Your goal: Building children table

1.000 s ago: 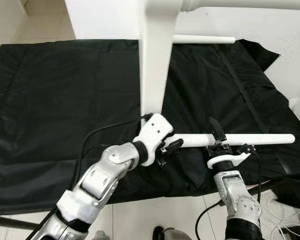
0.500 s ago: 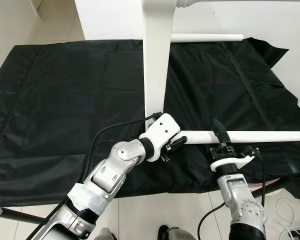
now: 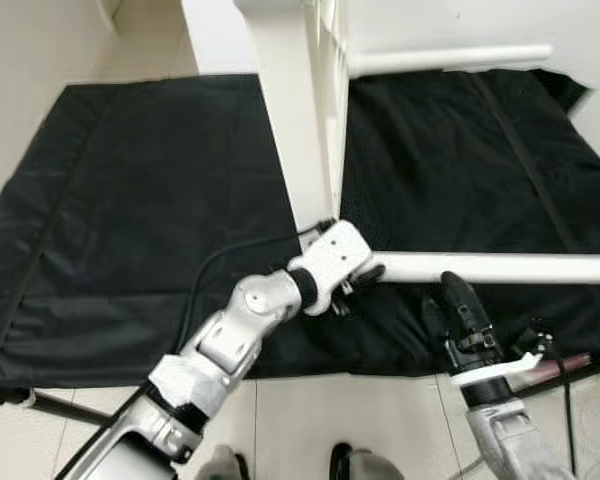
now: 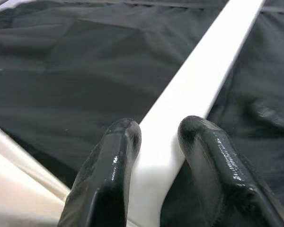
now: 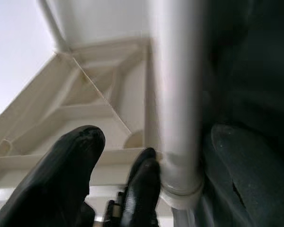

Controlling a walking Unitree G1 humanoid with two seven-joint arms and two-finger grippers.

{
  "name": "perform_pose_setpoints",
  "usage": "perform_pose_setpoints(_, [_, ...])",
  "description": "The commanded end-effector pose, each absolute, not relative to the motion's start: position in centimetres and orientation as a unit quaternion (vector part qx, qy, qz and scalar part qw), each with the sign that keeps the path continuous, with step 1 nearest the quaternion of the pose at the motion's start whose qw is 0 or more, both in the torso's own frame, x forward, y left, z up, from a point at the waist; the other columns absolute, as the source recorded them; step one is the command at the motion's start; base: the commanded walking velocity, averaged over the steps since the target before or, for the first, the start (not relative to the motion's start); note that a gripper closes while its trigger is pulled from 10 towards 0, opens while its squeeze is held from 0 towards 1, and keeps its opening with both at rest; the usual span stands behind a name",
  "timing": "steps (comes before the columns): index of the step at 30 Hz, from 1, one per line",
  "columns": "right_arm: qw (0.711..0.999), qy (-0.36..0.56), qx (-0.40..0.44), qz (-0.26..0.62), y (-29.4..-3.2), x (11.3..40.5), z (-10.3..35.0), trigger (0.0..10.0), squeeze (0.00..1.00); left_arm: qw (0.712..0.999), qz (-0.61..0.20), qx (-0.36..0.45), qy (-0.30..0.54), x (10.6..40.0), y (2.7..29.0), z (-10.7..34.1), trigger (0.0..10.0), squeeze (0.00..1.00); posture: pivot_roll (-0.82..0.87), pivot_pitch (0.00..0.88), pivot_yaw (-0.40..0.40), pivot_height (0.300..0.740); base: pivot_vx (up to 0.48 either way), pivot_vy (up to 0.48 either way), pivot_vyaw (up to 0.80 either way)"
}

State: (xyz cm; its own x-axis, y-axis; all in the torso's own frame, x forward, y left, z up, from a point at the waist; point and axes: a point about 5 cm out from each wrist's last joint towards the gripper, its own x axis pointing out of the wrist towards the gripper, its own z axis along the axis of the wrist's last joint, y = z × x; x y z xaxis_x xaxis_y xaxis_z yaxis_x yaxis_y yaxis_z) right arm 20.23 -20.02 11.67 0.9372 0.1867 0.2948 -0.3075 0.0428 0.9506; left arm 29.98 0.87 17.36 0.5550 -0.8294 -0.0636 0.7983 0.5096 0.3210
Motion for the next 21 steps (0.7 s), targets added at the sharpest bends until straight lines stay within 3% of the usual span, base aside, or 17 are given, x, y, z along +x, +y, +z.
perform_pose_setpoints(1, [0.693, -0.056, 0.692, 0.194, -18.5, 20.0, 12.1, 10.0, 0.00, 0.889, -0.425, 0.168, -0.026, 31.1, 2.6, 16.7, 10.0, 0.00, -0.05, 0.140, 0.072, 0.740, 0.000, 0.000, 0.00])
perform_pose_setpoints(11, [0.698, -0.061, 0.686, 0.194, -18.7, 19.9, 12.3, 10.0, 0.00, 0.886, -0.431, 0.167, -0.037, 31.2, 2.4, 16.9, 10.0, 0.00, -0.04, 0.141, 0.079, 0.740, 0.000, 0.000, 0.00])
perform_pose_setpoints(21, [0.731, -0.142, 0.611, 0.267, -18.3, 20.3, 17.8, 10.0, 0.00, 0.897, -0.426, 0.111, -0.044, 30.3, 3.3, 17.7, 10.0, 0.00, -0.02, 0.129, 0.080, 0.740, 0.000, 0.000, 0.00])
